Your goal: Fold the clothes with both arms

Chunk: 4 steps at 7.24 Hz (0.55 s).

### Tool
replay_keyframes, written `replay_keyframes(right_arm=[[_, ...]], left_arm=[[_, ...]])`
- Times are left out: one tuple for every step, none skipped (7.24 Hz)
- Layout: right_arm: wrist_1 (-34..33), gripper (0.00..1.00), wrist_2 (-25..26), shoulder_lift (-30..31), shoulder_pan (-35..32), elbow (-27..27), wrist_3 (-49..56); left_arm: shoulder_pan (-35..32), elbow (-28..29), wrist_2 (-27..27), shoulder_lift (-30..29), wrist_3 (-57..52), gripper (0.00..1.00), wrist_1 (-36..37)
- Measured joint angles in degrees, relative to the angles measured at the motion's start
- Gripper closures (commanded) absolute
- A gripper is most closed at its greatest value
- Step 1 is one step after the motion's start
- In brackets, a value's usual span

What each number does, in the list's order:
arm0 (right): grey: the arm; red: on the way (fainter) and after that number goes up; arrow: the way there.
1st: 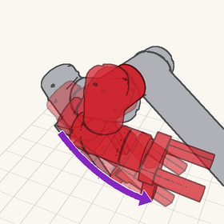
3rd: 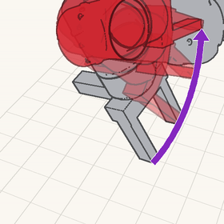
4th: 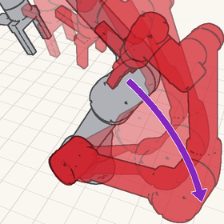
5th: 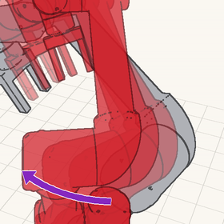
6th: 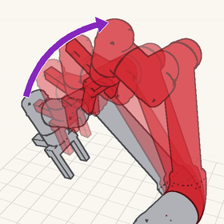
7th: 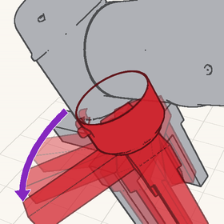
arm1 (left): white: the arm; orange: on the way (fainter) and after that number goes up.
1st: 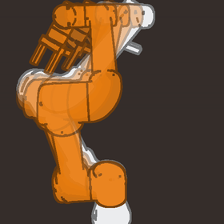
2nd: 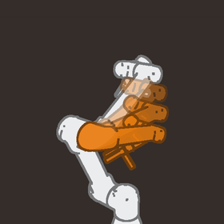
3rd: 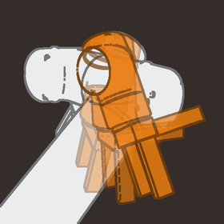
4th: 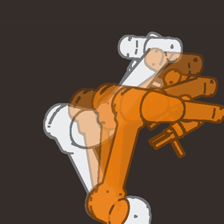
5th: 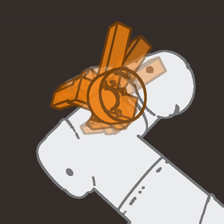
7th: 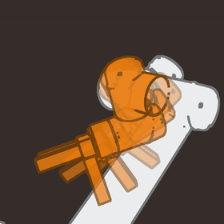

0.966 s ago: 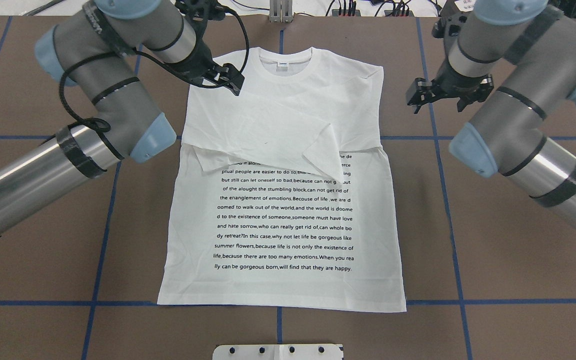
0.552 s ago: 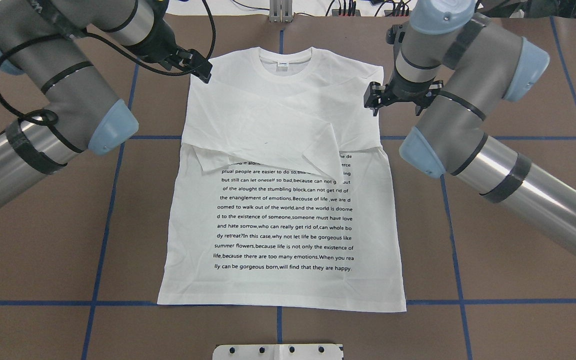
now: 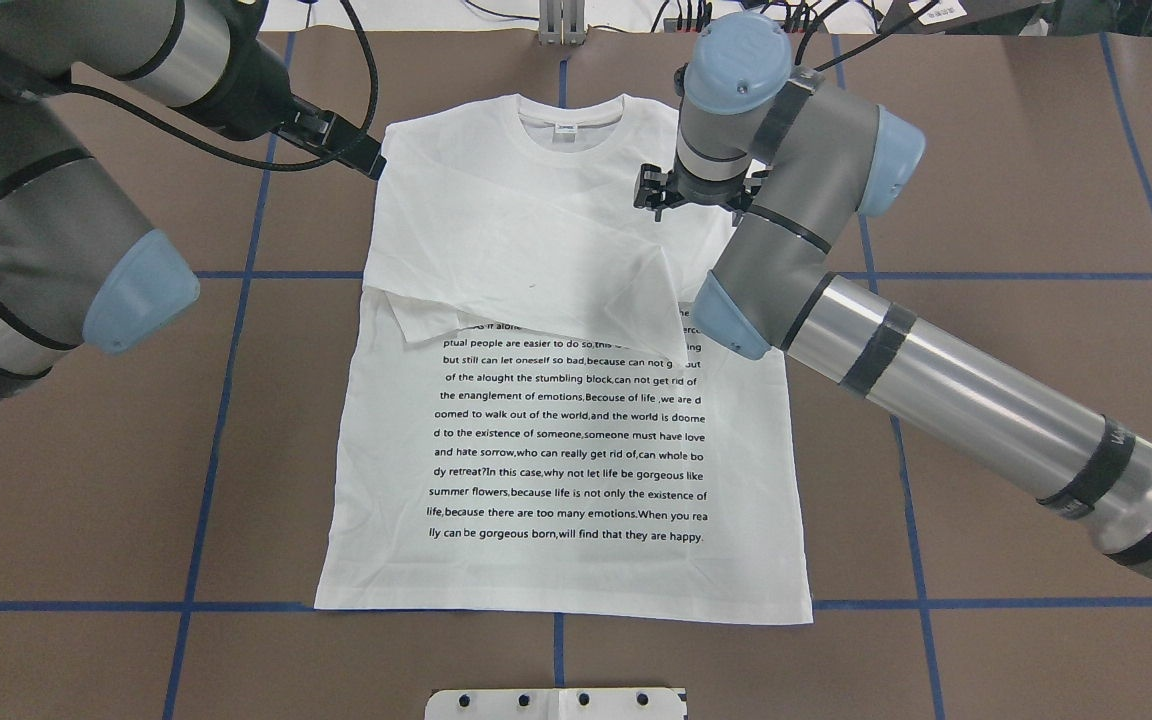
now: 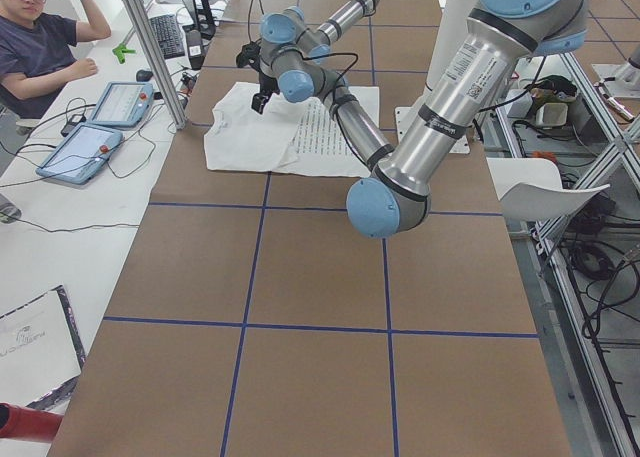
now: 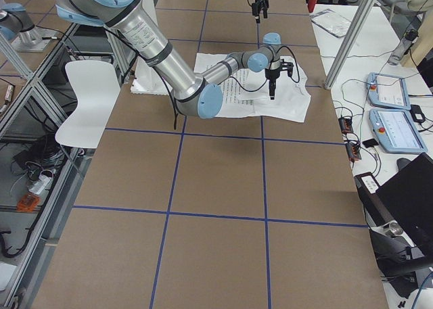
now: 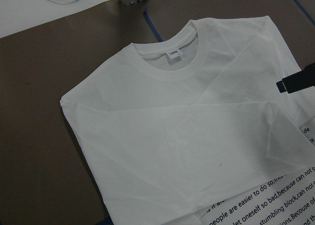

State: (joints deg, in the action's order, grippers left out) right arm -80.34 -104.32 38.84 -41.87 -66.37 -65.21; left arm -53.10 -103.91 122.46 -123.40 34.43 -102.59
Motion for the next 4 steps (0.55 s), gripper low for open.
replay_keyframes(right_arm=[[0.0, 0.0, 1.7, -0.3, 1.2, 0.5, -0.9], [0.0, 0.0, 2.6, -0.3, 2.1, 0.6, -1.5], [-0.2, 0.0, 3.0, -0.3, 2.7, 0.7, -1.5], [-0.5, 0.0, 3.3, -0.2, 3.1, 0.7, -1.3]], left_arm=[[0.0, -0.3, 0.0, 0.1, 0.1, 0.0, 0.1], [0.0, -0.4, 0.0, 0.1, 0.1, 0.0, 0.2], [0.0, -0.5, 0.0, 0.2, 0.1, 0.0, 0.2], [0.0, -0.5, 0.0, 0.1, 0.1, 0.0, 0.2]])
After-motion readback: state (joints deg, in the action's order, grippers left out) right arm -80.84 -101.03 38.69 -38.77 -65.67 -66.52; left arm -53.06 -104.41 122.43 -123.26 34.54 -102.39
